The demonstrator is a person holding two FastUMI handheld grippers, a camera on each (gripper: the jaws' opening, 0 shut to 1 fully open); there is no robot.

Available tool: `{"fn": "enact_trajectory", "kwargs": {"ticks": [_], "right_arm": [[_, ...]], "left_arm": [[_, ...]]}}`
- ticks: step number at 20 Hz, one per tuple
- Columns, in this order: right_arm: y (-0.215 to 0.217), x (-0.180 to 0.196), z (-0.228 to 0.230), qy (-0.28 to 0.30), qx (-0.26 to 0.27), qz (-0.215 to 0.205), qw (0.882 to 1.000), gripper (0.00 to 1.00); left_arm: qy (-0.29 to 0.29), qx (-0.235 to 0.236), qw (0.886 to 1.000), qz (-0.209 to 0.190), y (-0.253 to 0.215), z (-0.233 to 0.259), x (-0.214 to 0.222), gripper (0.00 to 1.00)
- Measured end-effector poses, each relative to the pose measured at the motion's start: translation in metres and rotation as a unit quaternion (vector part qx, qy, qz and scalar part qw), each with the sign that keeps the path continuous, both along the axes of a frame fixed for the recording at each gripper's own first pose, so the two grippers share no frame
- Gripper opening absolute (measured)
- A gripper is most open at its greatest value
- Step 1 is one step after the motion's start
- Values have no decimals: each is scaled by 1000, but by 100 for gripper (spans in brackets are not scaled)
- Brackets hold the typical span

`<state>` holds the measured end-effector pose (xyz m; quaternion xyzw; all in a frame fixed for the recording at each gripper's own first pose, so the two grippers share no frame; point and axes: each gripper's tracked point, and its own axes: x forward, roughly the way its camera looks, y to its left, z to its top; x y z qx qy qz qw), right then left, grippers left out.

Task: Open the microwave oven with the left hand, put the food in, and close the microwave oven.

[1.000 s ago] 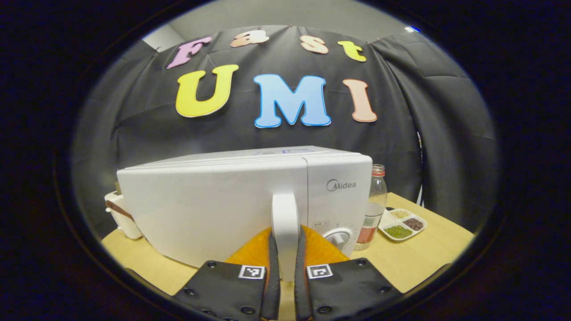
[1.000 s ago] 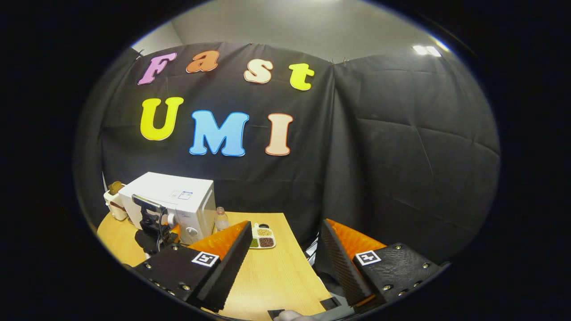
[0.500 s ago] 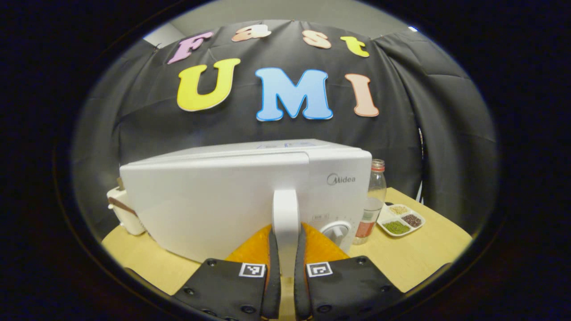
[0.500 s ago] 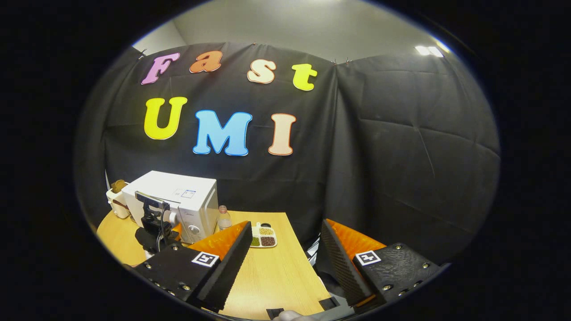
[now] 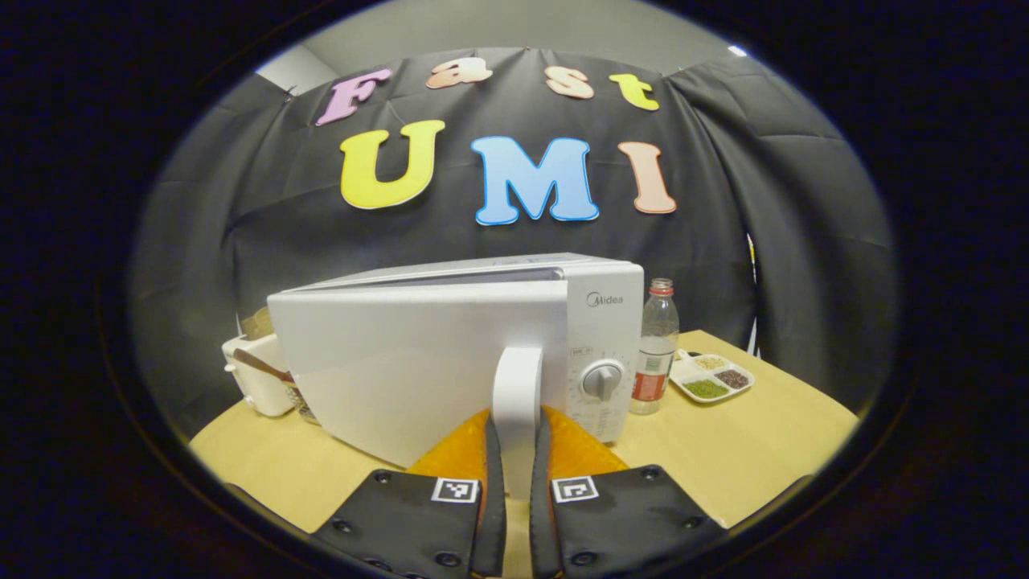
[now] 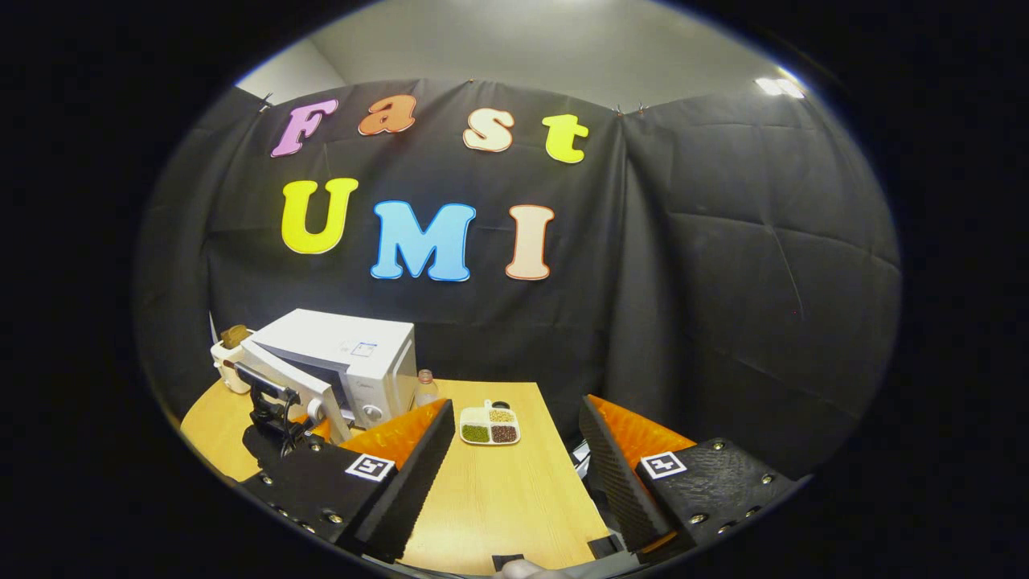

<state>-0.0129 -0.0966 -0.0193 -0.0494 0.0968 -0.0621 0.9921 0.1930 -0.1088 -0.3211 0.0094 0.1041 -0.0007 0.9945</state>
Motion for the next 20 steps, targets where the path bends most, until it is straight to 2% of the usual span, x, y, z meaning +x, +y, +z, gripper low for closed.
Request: {"fn": "enact_trajectory", "kwargs": {"ticks": [6, 9, 11, 13, 16, 17, 18, 20], "right_arm": [[6, -6, -1, 2, 9, 15, 1000, 96], [11, -8, -2, 3, 14, 23, 1000, 96], [14, -10, -2, 3, 12, 28, 1000, 95], [15, -12, 0, 0, 9, 30, 1000, 95], [14, -12, -5, 2, 7, 30, 1000, 95], [16, -12, -8, 5, 10, 32, 999, 95], [16, -13, -10, 10, 13, 32, 999, 96], [20, -14, -14, 14, 19, 36, 999, 96]], "left_arm": [[2, 5, 1000, -6, 11, -1, -27, 22], [2, 17, 1000, -10, 13, -1, -32, 27], [-6, 19, 1000, -5, 21, 4, -30, 36], [-6, 20, 1000, 6, 35, 5, -30, 62], [4, 3, 1000, 1, 40, 1, -31, 99], [4, 6, 1000, 1, 41, 2, -33, 94], [3, 11, 1000, 2, 43, 3, -36, 100], [4, 21, 1000, 2, 46, 3, -43, 98]]}}
